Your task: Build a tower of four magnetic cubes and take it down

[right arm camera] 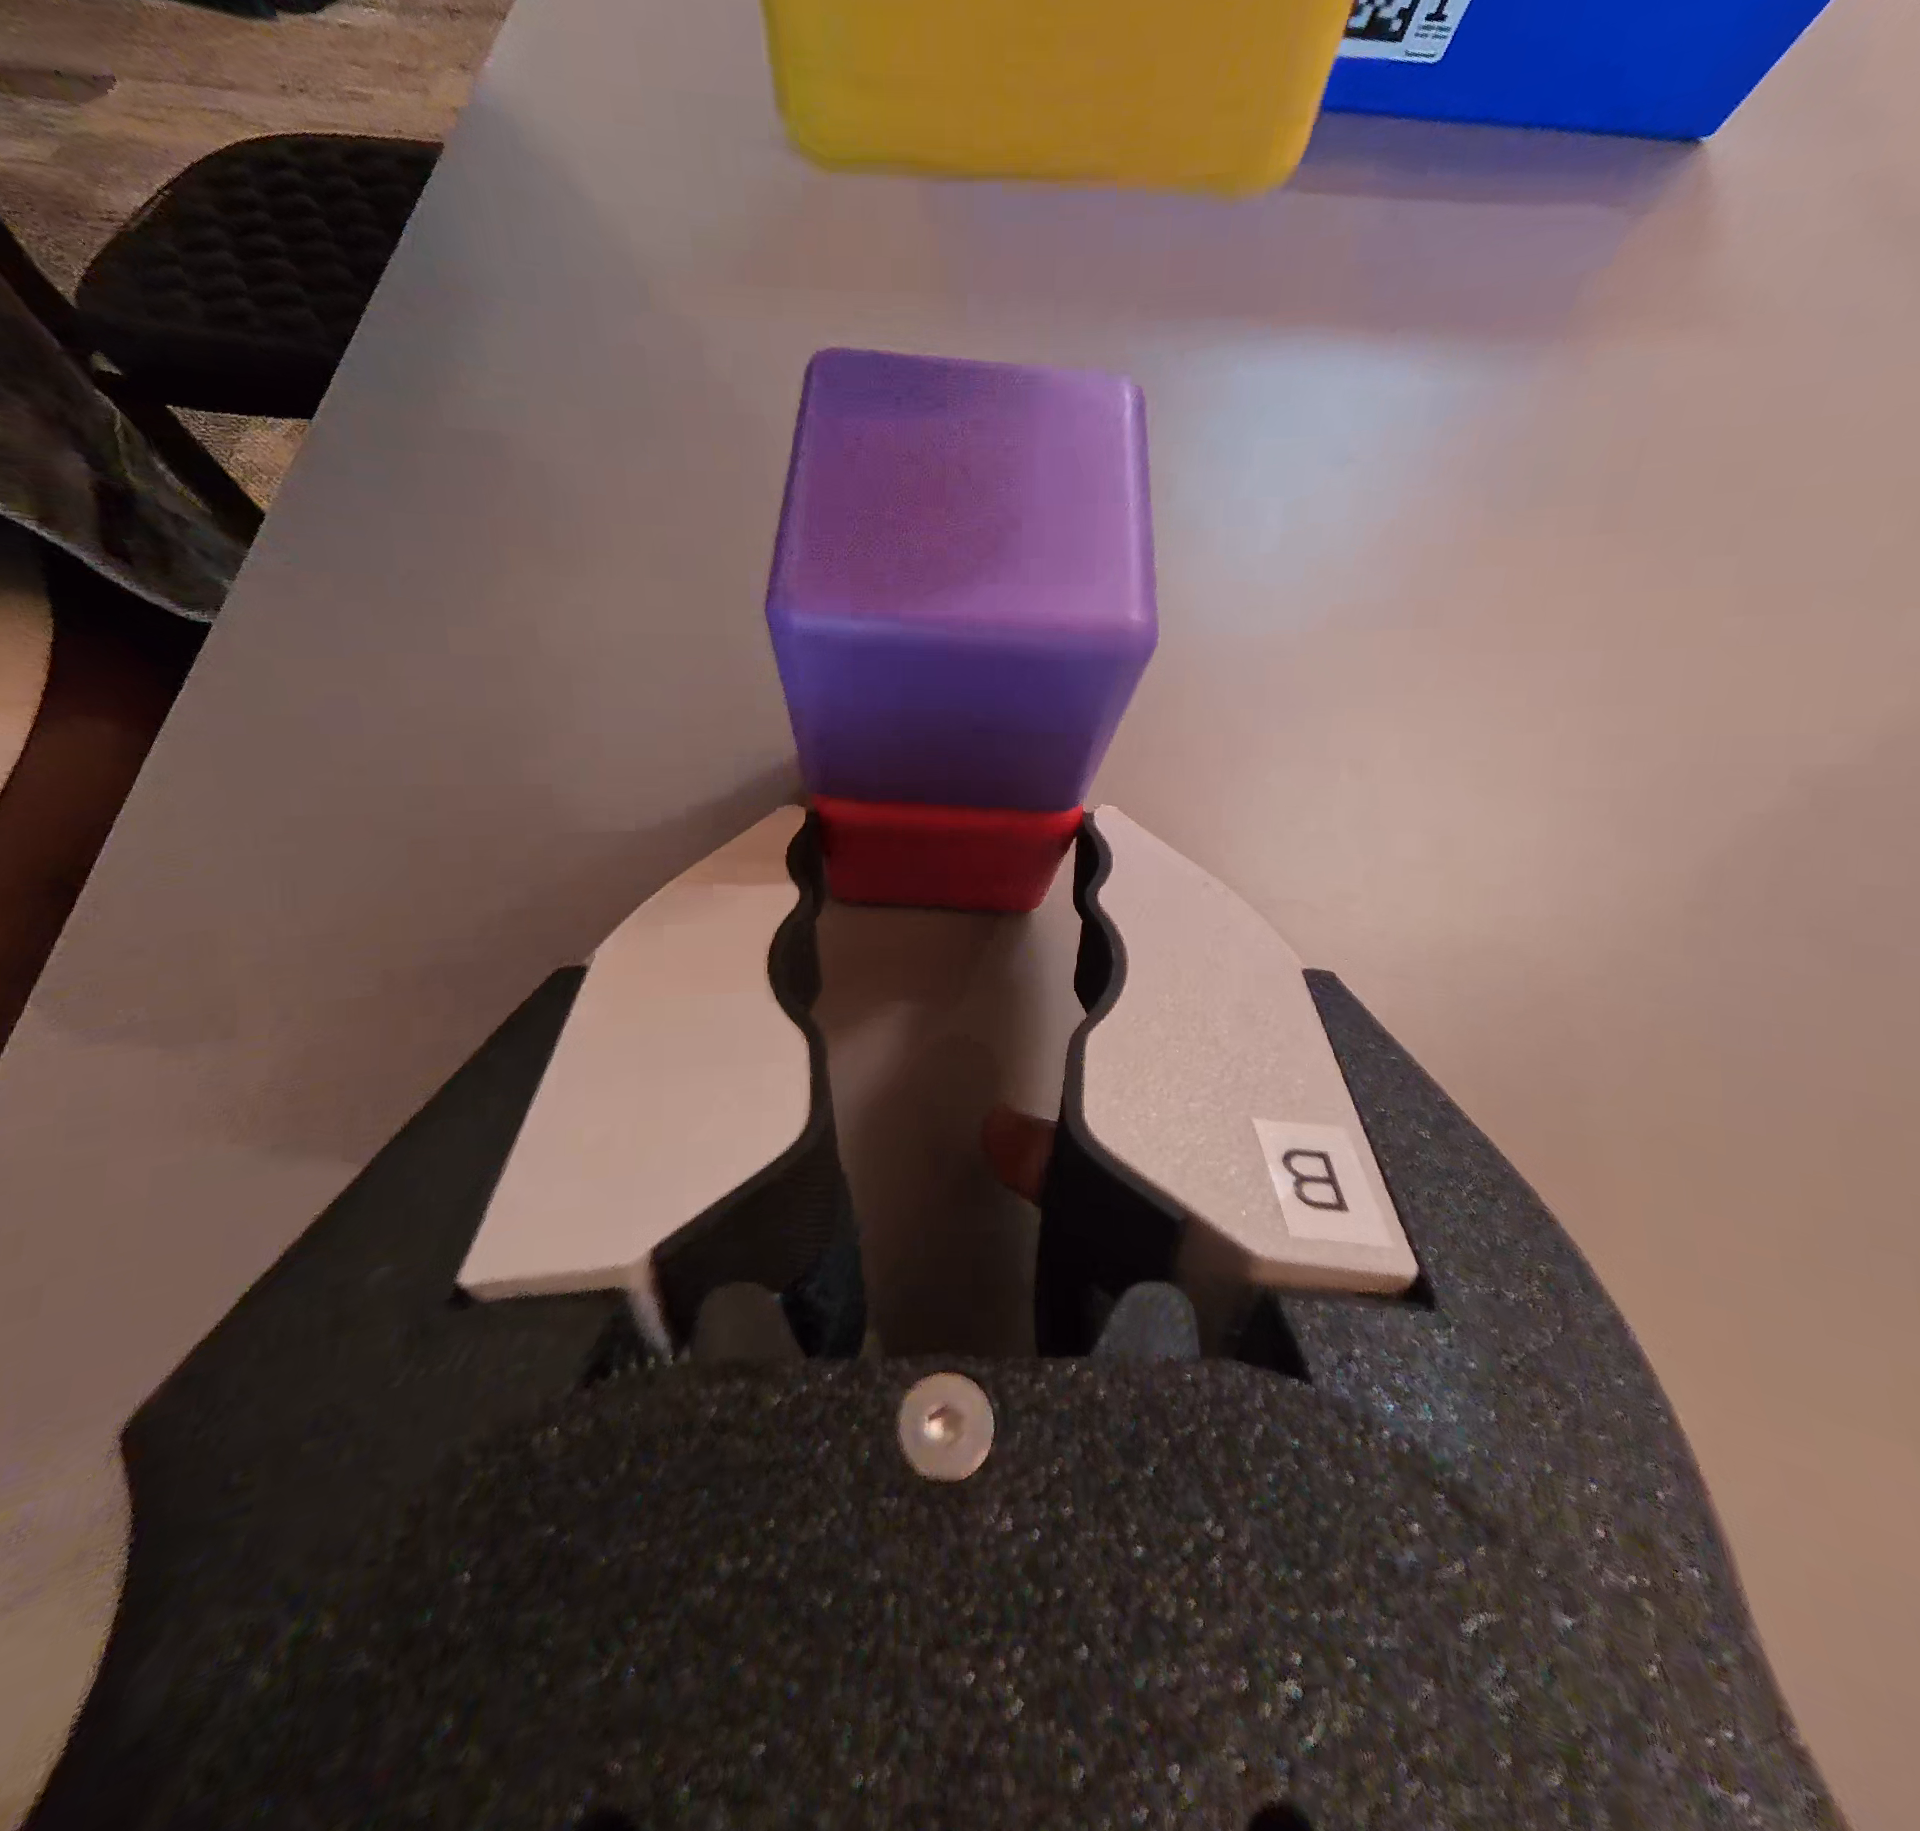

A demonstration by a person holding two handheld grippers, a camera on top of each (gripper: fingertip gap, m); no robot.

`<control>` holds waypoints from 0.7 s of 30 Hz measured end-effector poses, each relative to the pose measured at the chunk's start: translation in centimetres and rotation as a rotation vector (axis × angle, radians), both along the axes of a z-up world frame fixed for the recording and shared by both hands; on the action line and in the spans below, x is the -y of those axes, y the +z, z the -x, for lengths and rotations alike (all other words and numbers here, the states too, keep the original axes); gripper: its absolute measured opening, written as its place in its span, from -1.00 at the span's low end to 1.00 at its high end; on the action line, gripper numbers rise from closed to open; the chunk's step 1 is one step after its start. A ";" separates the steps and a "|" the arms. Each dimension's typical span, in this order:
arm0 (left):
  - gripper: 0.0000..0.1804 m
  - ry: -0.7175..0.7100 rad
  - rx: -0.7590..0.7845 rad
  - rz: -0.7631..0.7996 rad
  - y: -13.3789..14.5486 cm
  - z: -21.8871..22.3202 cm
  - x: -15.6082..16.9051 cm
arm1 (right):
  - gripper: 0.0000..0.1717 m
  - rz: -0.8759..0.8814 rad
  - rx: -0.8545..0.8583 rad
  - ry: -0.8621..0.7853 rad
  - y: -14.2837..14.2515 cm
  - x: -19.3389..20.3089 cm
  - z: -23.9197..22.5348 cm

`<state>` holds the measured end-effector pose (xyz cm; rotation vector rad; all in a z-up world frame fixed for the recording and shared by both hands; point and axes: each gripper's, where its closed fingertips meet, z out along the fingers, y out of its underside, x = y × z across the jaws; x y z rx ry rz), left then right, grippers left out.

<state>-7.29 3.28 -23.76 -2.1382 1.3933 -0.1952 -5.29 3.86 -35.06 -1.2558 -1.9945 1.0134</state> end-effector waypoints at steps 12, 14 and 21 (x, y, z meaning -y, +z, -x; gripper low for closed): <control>-0.47 0.003 0.007 0.043 -1.5 -2.0 -0.6 | -0.46 -0.008 -0.005 -0.005 0.0 0.0 0.1; -0.47 0.006 -0.003 0.044 -1.8 -2.0 -0.6 | -0.46 -0.010 -0.006 -0.006 0.0 0.0 0.1; -0.47 0.040 -0.023 0.038 -2.4 -1.9 -0.5 | -0.46 -0.017 -0.010 -0.012 0.0 -0.1 0.2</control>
